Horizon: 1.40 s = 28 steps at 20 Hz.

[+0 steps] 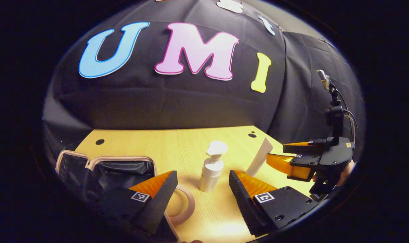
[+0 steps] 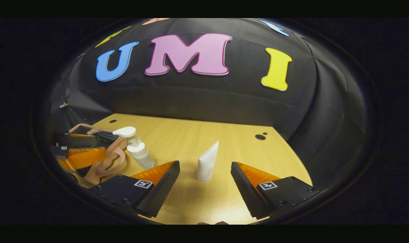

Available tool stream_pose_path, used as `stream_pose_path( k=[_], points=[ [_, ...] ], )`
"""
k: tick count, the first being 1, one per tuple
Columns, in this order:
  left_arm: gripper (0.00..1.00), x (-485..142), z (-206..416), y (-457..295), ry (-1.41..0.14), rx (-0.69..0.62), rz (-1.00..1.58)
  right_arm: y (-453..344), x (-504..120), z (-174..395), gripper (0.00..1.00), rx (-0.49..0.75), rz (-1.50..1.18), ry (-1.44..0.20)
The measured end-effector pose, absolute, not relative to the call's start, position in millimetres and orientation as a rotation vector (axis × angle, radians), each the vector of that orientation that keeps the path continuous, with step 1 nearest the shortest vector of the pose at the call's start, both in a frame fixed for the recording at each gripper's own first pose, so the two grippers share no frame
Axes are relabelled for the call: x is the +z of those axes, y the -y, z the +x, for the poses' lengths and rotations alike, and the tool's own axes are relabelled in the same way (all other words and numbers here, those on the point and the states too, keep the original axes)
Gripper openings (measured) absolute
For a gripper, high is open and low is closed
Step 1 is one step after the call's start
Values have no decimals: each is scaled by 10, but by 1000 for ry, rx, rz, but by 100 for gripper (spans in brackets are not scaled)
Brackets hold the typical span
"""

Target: First open the suitcase, pack the skin care products into it, and then close the suitcase.

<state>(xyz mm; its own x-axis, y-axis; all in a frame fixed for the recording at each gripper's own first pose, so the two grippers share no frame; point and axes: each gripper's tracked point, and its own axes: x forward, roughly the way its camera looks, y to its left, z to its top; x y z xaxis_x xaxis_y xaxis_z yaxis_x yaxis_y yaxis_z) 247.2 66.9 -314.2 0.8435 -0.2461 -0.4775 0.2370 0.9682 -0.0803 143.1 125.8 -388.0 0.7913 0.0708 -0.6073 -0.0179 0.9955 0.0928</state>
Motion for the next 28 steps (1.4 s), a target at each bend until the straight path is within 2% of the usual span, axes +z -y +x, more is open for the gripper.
stream_pose_path(
  k=[3, 4, 10, 11, 13, 14, 15, 18, 21, 22, 23, 25, 28],
  points=[
    [96, -3432, 2591, -491, -570, -246, 17, -1321, -4115, 1504, 94, 73, 84, -683],
    [97, -3555, 2670, -435, -593, -238, 33, -1327, -4172, 1532, 97, 80, 81, -685],
    [97, -4036, 3113, -371, -665, -141, 40, -1388, -4484, 1743, 97, 67, 133, -727],
    [97, -4092, 3177, -360, -675, -135, 33, -1382, -4547, 1763, 94, 65, 134, -739],
    [96, -4166, 3241, -328, -688, -126, 16, -1407, -4652, 1755, 97, 54, 150, -778],
    [78, -4277, 3420, -357, -672, -90, 29, -1397, -4692, 1762, 95, 47, 154, -788],
    [60, -4282, 3462, -302, -679, -97, 24, -1373, -4714, 1766, 98, 39, 154, -785],
    [56, -4163, 3338, -359, -707, -92, -6, -1378, -4811, 1790, 96, 36, 169, -788],
    [55, -4023, 3245, -346, -740, -108, -68, -1349, -4808, 1838, 39, 47, 175, -805],
    [53, -3909, 3204, -361, -729, -110, -75, -1364, -4780, 1782, 36, 52, 188, -818],
    [55, -3745, 3130, -388, -723, -118, -83, -1360, -4726, 1785, 41, 55, 193, -814],
    [55, -3431, 2913, -553, -730, -134, -118, -1330, -4532, 1704, 40, 69, 189, -785],
    [55, -3020, 2509, -1038, -794, -107, -150, -1294, -4128, 1615, 40, 99, 177, -727]
  ],
)
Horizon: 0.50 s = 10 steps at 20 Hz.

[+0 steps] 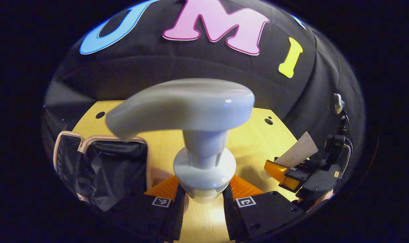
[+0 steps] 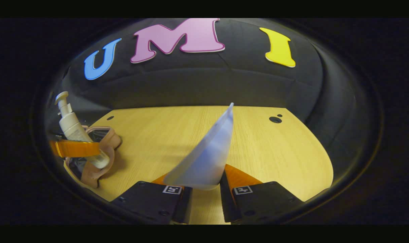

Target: First open the suitcase, pack the skin care products into it, and then close the suitcase.

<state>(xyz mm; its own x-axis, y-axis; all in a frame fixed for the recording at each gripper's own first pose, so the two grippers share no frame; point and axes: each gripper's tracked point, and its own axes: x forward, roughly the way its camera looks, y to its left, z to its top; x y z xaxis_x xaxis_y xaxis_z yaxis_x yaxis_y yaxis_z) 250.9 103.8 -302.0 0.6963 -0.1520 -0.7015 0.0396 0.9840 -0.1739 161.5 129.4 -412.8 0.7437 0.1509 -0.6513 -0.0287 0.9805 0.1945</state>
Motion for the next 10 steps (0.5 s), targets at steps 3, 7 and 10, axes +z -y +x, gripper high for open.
stream_pose_path(
  k=[3, 7, 10],
  points=[
    [52, -2897, 2099, -1713, -943, -72, -88, -1347, -3762, 1556, 40, 132, 183, -675],
    [51, -3253, 1743, -2377, -1215, -45, -30, -1580, -3331, 1486, 40, 180, 205, -620],
    [55, -3822, 1435, -2569, -1497, 12, -153, -1851, -3093, 1423, 40, 235, 229, -604]
  ],
)
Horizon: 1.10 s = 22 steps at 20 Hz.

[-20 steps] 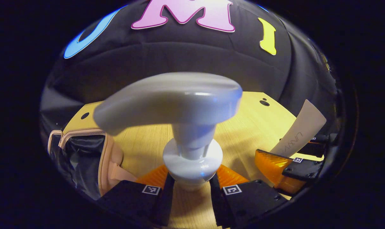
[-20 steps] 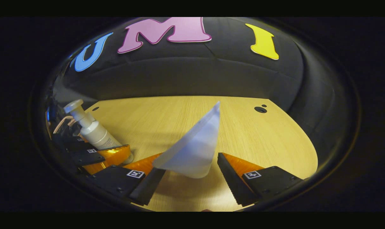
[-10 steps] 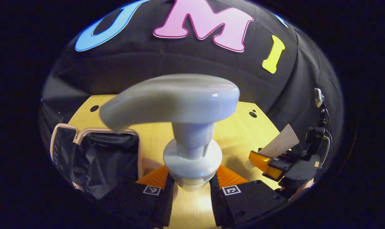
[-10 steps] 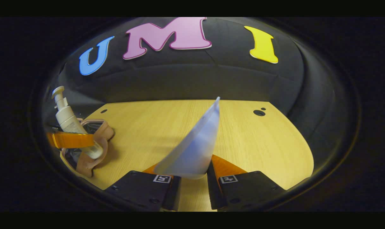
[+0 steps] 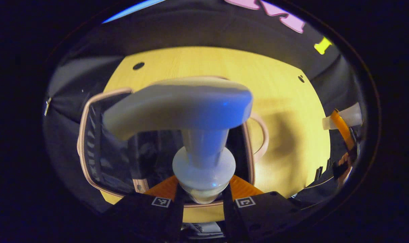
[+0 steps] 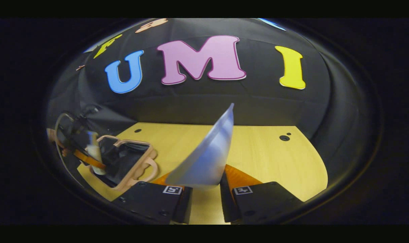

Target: First open the suitcase, pack the skin care products into it, and then close the suitcase.

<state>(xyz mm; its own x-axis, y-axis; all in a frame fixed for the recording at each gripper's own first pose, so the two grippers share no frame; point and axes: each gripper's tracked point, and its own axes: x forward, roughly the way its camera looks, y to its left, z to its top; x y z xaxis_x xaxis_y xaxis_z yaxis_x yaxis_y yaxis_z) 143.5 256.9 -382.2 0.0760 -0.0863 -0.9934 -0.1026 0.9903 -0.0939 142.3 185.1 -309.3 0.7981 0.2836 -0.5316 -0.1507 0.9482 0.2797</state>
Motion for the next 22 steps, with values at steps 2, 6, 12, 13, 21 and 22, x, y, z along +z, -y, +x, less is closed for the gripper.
stream_pose_path(
  k=[2, 6, 12, 13, 21, 22],
  points=[
    [58, -4207, 1312, -2723, -1618, 38, -130, -2029, -2951, 1349, 40, 270, 248, -603],
    [55, -4642, 1340, -2869, -1620, 91, -141, -2416, -2837, 1179, 40, 361, 239, -644],
    [90, -4159, 1392, -2977, -1325, 48, -139, -3380, -2971, 869, 40, 549, 382, -863],
    [99, -3978, 1390, -3022, -1248, 38, -148, -3558, -2983, 813, 40, 575, 403, -907],
    [97, -2968, 596, -4283, -949, 194, -380, -4984, -3914, 537, 40, 609, 354, -1398],
    [92, -2952, 459, -4504, -935, 237, -406, -5039, -4091, 464, 40, 572, 323, -1479]
  ],
)
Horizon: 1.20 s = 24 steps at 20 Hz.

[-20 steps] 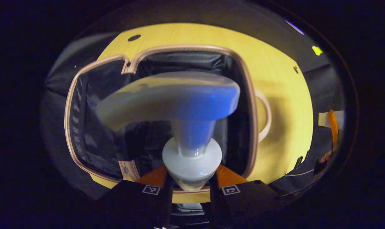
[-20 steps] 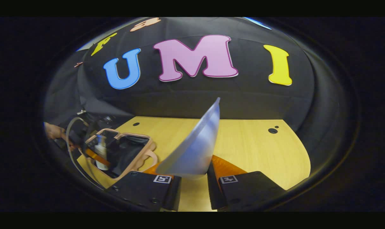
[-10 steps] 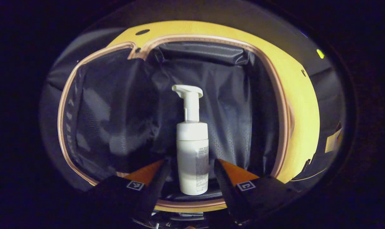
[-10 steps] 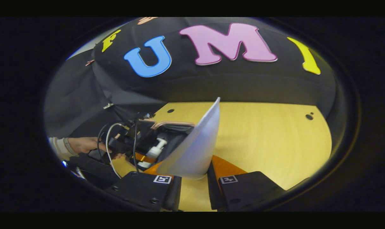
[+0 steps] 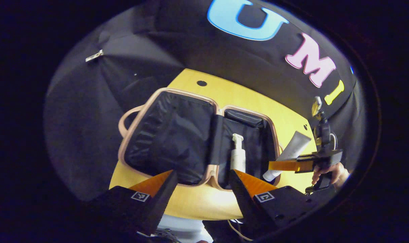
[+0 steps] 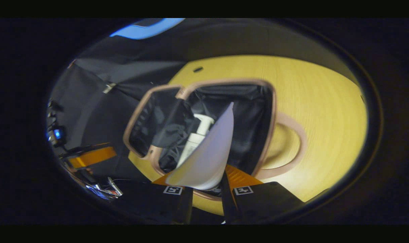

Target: First open the suitcase, pack the skin care products into it, and then close the suitcase.

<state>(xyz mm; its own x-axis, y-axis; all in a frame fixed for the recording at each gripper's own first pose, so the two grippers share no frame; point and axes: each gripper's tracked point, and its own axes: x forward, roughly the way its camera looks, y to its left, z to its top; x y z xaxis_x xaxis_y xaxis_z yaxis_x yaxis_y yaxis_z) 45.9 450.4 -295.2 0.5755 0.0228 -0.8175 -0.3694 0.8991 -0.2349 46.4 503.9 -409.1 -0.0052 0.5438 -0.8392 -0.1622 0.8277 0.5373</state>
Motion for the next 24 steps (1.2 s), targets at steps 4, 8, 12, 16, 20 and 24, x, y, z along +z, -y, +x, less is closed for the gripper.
stream_pose_path(
  k=[4, 8, 12, 16, 20, 24],
  points=[
    [97, -2869, -13, -5347, -916, 381, -491, -5113, -4474, 391, 48, 419, 269, -1611],
    [97, -3065, -164, -5923, -941, 498, -541, -5062, -4481, 410, 44, 371, 267, -1613],
    [97, -3202, 171, -6315, -933, 532, -586, -5152, -4261, 426, 72, 427, 297, -1526],
    [97, -3421, 626, -6743, -986, 538, -550, -4991, -3866, 562, 89, 511, 263, -1323],
    [97, -3846, 1046, -6960, -1073, 528, -519, -4689, -3452, 626, 97, 516, 280, -1175],
    [97, -4283, 1268, -7069, -1170, 535, -481, -4338, -3281, 577, 98, 447, 318, -1143]
  ],
)
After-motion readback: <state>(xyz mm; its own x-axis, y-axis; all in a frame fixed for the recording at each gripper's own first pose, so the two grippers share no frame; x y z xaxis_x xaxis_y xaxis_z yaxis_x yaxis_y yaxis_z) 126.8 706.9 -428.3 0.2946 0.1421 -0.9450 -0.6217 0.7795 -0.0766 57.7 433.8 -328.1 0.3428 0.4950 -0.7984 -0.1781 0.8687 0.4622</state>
